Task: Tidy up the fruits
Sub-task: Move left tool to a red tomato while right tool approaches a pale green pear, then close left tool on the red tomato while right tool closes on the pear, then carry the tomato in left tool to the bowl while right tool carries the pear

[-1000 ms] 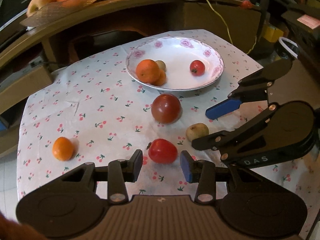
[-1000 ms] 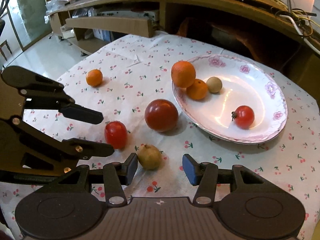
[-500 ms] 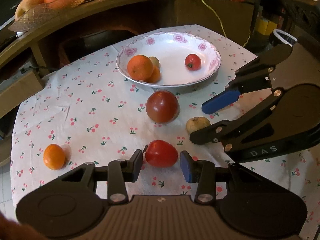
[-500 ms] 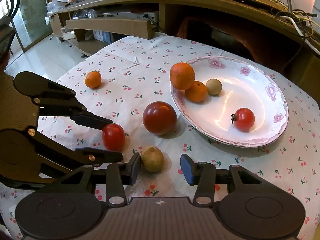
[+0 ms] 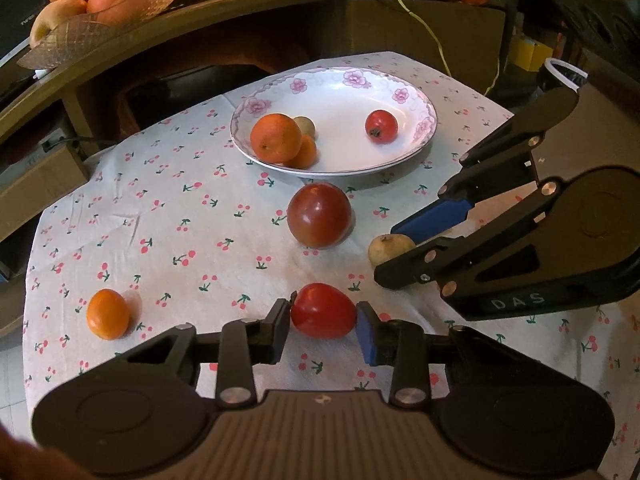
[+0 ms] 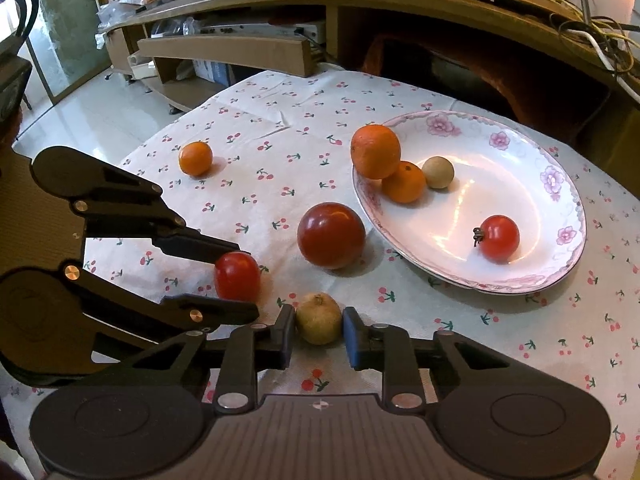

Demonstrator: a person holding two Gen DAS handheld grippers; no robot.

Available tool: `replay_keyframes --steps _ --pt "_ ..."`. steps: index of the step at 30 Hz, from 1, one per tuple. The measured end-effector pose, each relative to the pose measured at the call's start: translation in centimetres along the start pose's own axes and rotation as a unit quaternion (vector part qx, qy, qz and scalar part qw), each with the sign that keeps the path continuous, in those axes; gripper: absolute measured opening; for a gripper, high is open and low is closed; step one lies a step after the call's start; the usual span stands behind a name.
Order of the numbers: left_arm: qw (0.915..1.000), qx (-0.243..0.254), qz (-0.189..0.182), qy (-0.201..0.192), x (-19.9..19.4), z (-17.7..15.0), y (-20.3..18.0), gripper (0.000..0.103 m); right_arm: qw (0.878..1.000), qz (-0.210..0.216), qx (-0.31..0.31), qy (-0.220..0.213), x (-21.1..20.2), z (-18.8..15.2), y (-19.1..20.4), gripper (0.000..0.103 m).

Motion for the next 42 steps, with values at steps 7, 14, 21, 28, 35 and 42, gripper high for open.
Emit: replay_keyframes --steps 7,14,21,28,35,42 --pt "1.0000 -0.004 0.002 -0.001 -0.1 0.0 0.2 0.041 1.000 -0.004 0.001 0.003 -0.2 0.0 -0.2 0.025" --pt "0.9999 0.002 0.010 0.002 0.2 0.0 0.0 0.042 1.000 -0.006 0.002 0.008 0.0 -0.2 -0.2 0.025" --pt "0.9999 0.003 0.011 0.002 0.2 0.0 -0.1 0.041 1.000 -0.013 -0.002 0.013 -0.1 -0.3 -0.2 0.025" --pt "0.9999 -0.005 0.014 -0.009 -0.2 1.3 0.0 0.041 1.000 -0.018 0.023 0.006 -0.8 -0.2 -1.2 0.025" --pt "0.9987 -0.013 0.022 -0.045 -0.8 5.1 -0.3 0.040 0.998 -0.038 0.046 -0.036 -3.2 1.3 -2.8 0.025" --pt "0.9972 -0.003 0.042 -0.062 0.2 8.8 -1.0 0.040 0.992 -0.077 0.077 -0.061 -4.4 2.4 -6.2 0.025"
Point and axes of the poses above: each gripper's, at about its wrist camera, not at the fingertips, and x roughly the way its jaws point, y to its left, z to its top, the point moved 8 cm from there along x, roughly the way its jaws point, and after that the axes turned 10 degrees about z, right-handed, at the moved point
